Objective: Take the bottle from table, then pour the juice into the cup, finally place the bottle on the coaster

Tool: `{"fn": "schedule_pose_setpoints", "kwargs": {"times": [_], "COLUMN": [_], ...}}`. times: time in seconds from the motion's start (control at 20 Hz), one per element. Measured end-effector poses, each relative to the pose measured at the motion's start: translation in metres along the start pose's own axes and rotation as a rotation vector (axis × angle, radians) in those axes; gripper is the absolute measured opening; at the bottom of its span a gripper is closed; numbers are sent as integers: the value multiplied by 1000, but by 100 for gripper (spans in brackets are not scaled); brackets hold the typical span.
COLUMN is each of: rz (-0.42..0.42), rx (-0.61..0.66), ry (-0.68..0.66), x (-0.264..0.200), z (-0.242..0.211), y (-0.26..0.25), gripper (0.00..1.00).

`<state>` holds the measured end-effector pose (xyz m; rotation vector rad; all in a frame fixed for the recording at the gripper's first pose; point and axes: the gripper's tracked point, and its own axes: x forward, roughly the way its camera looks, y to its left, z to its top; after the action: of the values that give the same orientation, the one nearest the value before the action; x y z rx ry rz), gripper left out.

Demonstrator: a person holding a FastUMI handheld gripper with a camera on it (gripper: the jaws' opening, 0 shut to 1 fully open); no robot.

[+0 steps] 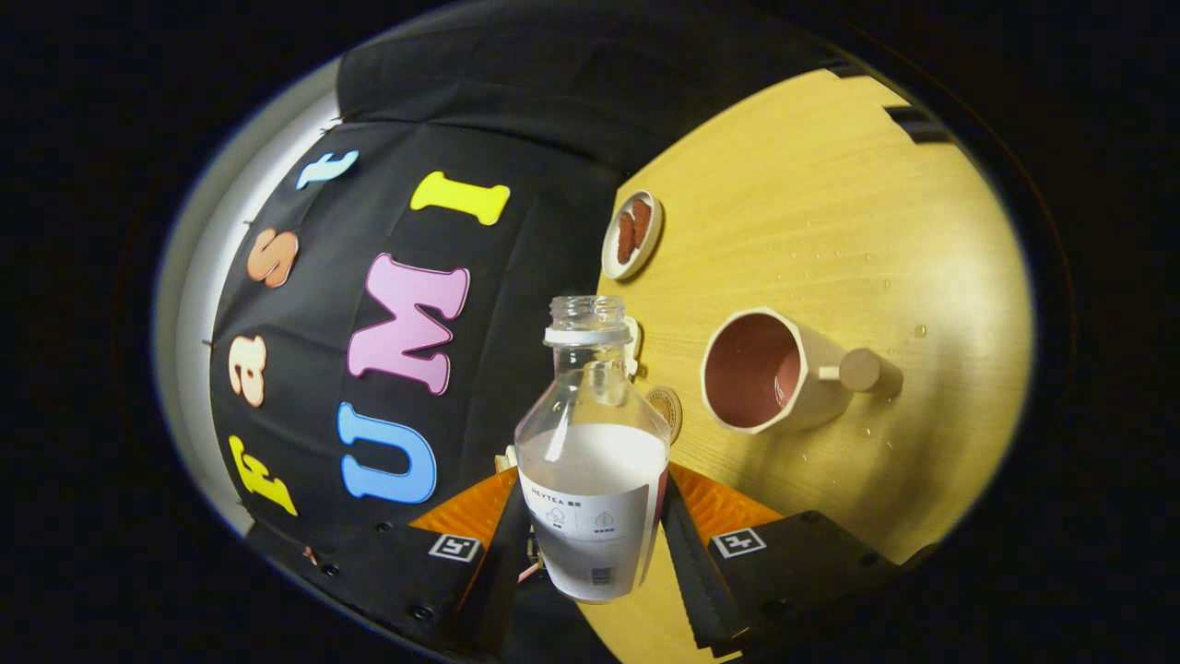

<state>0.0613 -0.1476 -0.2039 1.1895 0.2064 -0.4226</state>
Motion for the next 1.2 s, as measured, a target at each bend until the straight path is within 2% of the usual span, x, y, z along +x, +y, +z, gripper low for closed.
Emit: {"fn": "schedule_pose_setpoints", "kwargs": {"times": [0.45,0.85,0.95,1.05,1.2], "rz": [52,22,31,59,25], "rx": [-512,-982,-1046,-1045,-1056], "ry": [-154,-359,-412,-433,-460], "x": [-6,7,18,35,65], "z": [-2,5,6,1,-1], "y": [49,106,123,137,132], "gripper": [75,76,76,76,76]}}
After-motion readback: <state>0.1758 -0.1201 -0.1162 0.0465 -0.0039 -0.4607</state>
